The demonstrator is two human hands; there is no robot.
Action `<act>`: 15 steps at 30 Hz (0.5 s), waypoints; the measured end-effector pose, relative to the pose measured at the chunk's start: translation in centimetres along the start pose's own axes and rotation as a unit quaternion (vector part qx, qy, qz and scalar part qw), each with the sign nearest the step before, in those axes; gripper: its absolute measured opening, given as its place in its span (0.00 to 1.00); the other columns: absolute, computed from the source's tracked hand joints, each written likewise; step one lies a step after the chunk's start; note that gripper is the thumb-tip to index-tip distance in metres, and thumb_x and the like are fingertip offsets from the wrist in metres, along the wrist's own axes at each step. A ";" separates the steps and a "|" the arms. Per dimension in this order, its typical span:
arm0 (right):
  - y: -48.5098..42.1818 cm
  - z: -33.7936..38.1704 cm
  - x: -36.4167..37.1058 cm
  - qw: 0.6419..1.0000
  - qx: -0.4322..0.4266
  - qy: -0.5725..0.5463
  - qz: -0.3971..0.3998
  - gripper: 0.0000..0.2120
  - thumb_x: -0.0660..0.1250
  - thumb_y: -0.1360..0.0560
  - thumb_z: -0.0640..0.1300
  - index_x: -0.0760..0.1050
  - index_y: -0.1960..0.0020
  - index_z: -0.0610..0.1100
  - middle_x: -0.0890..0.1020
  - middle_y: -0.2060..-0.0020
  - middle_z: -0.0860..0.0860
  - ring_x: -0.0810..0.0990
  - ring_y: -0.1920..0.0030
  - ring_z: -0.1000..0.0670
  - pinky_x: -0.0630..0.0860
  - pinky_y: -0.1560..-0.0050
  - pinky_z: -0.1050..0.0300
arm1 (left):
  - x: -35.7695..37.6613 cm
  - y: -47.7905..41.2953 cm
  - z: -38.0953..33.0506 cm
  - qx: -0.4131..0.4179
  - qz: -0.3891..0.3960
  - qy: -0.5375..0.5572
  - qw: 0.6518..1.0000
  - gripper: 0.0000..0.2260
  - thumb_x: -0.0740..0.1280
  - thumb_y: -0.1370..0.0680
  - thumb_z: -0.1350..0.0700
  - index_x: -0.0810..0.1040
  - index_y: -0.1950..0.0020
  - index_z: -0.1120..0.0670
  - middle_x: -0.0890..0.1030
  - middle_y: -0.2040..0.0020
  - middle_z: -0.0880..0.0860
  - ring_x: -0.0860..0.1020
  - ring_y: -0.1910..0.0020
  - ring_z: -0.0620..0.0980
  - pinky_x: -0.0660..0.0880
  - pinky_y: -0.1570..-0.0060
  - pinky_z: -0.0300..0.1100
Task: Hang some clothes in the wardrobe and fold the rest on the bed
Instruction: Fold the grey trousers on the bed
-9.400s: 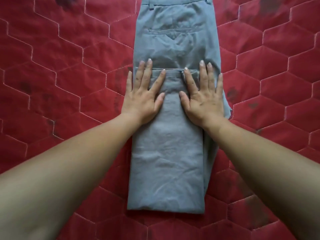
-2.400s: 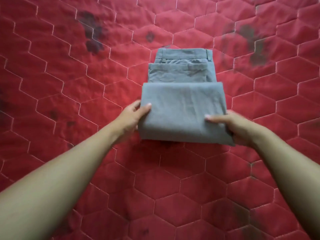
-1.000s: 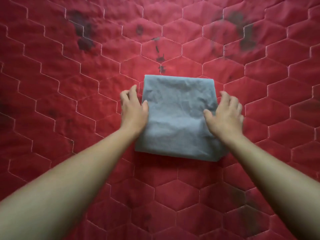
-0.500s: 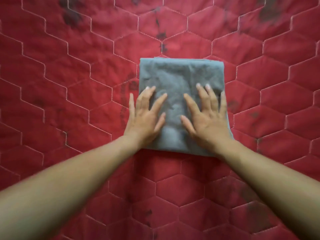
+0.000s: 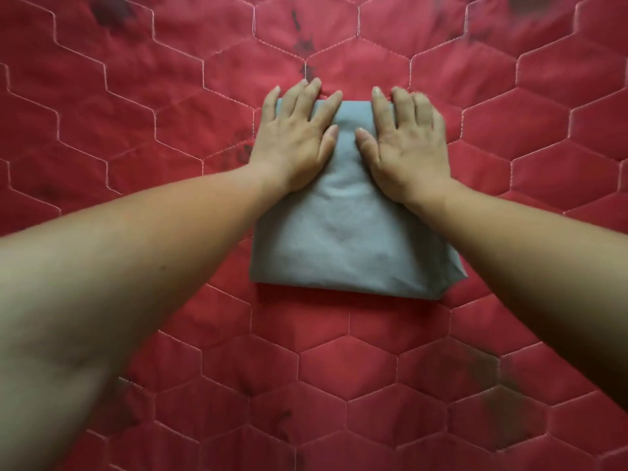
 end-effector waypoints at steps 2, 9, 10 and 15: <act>2.1 0.5 -0.5 0.999 -0.019 0.012 0.027 0.35 0.50 0.19 0.65 0.53 0.18 0.46 0.64 0.25 0.40 0.62 0.27 0.36 0.62 0.32 0.40 | -0.6 1.9 -0.4 0.015 0.026 -0.008 1.000 0.26 0.51 0.17 0.42 0.59 0.19 0.49 0.64 0.23 0.58 0.61 0.24 0.58 0.56 0.26 0.58; 13.5 2.3 0.3 0.960 -0.102 -0.002 0.260 0.27 0.68 0.29 0.65 0.71 0.43 0.45 0.75 0.44 0.44 0.72 0.42 0.40 0.71 0.47 0.46 | 1.1 13.4 -2.5 0.082 0.284 0.049 0.954 0.24 0.70 0.26 0.41 0.71 0.36 0.53 0.72 0.41 0.56 0.72 0.40 0.58 0.72 0.44 0.54; 15.0 2.8 0.8 0.944 -0.113 -0.003 0.311 0.22 0.69 0.29 0.60 0.72 0.44 0.46 0.76 0.44 0.45 0.73 0.41 0.41 0.71 0.49 0.48 | 1.6 15.1 -3.0 0.088 0.347 0.078 0.930 0.19 0.72 0.27 0.46 0.73 0.41 0.54 0.72 0.44 0.56 0.73 0.41 0.58 0.74 0.44 0.52; 18.7 5.3 -0.9 0.891 -0.127 -0.090 0.426 0.05 0.66 0.27 0.40 0.69 0.55 0.46 0.80 0.55 0.45 0.78 0.53 0.43 0.68 0.60 0.53 | -0.3 20.0 -3.5 0.074 0.436 0.137 0.886 0.08 0.67 0.27 0.60 0.69 0.54 0.52 0.75 0.53 0.52 0.77 0.49 0.57 0.71 0.56 0.45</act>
Point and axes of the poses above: each hand's wrist, its own y-axis away from the middle knuckle, its own x-axis out of the palm, z = x × y, the point moved 7 cm from there along -y, towards the middle knuckle
